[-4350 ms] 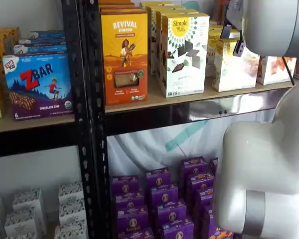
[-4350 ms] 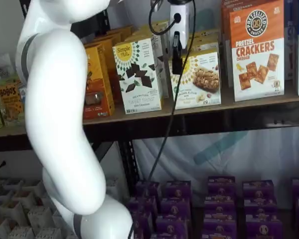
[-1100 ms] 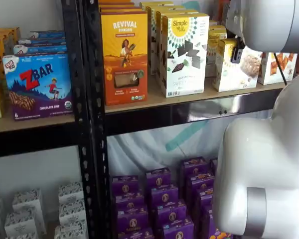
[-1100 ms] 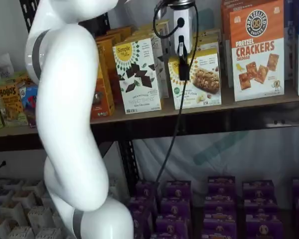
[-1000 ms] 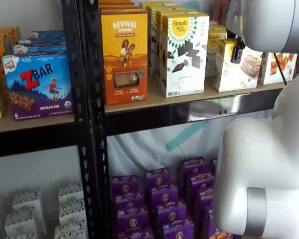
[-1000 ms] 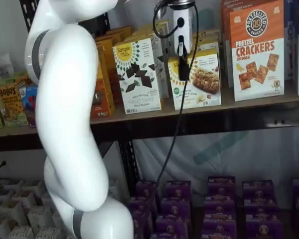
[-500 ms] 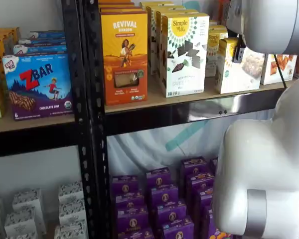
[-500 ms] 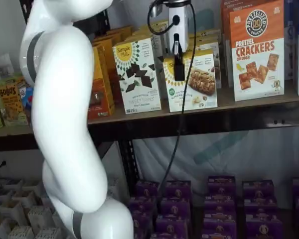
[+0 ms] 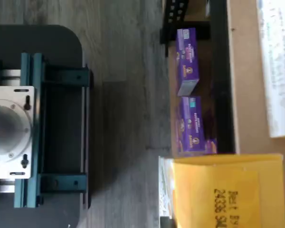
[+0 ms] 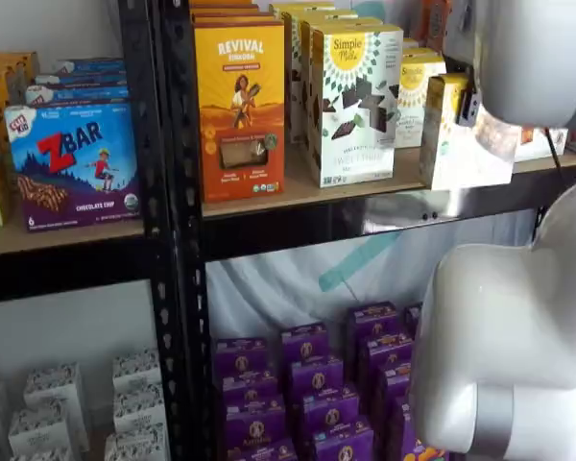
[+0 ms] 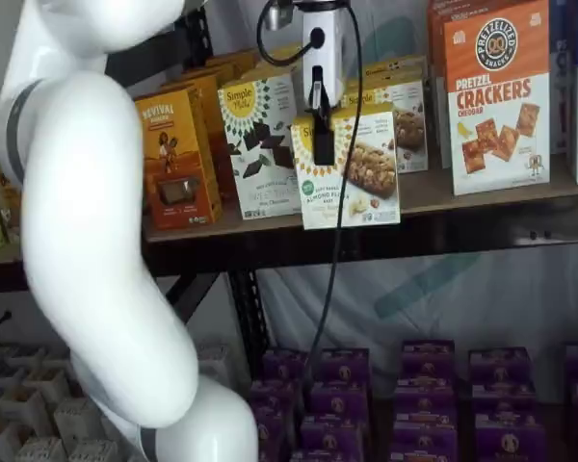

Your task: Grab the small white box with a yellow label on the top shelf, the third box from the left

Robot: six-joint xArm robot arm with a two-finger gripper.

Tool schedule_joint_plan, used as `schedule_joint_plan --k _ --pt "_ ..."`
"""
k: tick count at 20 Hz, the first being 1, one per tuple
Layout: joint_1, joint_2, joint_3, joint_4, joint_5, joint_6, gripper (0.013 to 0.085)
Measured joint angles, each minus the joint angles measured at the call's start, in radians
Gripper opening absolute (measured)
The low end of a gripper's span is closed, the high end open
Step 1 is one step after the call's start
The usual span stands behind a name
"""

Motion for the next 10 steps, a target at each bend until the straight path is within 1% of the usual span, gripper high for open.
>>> schedule_joint_plan --k 2,5,10 --pt "-0.003 -0.049 0.041 -0.005 0.013 -0.003 0.0330" --pt "-0.005 -0.087 0.070 -0.011 0.035 -0.006 0.0330" --pt "-0.015 -0.139 0.114 -0.009 0.047 -0.013 0.0330"
